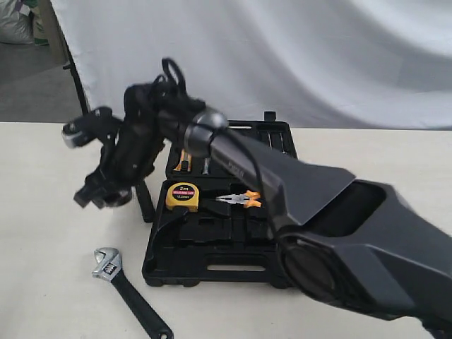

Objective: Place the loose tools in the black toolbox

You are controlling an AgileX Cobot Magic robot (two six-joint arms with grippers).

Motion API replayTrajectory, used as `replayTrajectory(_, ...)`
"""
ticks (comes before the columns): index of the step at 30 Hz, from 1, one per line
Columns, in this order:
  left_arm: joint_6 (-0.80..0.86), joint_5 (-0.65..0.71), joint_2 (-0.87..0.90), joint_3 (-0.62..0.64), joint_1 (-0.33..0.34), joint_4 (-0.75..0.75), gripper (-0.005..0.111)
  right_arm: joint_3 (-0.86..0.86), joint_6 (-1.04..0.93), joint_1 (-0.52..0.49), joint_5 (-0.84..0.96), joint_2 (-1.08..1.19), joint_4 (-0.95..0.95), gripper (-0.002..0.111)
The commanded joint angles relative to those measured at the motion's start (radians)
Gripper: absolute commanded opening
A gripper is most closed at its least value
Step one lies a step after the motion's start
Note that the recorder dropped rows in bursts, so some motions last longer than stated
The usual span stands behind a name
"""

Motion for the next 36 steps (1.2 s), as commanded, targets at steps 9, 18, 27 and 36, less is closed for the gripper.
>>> replayTrajectory(9,-0.005,-0.007,-0.003,-0.003,0.025,0.004,0.001,0.048,0.060,-0.215,0.136,-0.174,0.019,0.000)
replayTrajectory(18,-0.005,-0.007,-0.003,-0.003,0.025,0.004,0.001,0.196,-0.009,-0.379,0.136,-0.174,0.113,0.000)
replayTrajectory(27,-0.005,-0.007,-0.003,-0.003,0.025,0.004,0.001,0.273,-0.110,-0.415,-0.023,-0.108,0.109,0.000)
replayTrajectory(36,-0.005,-0.007,-0.003,-0.003,0.025,0.004,0.001,0.271,-0.106,-0.415,-0.216,-0.038,0.107,0.000)
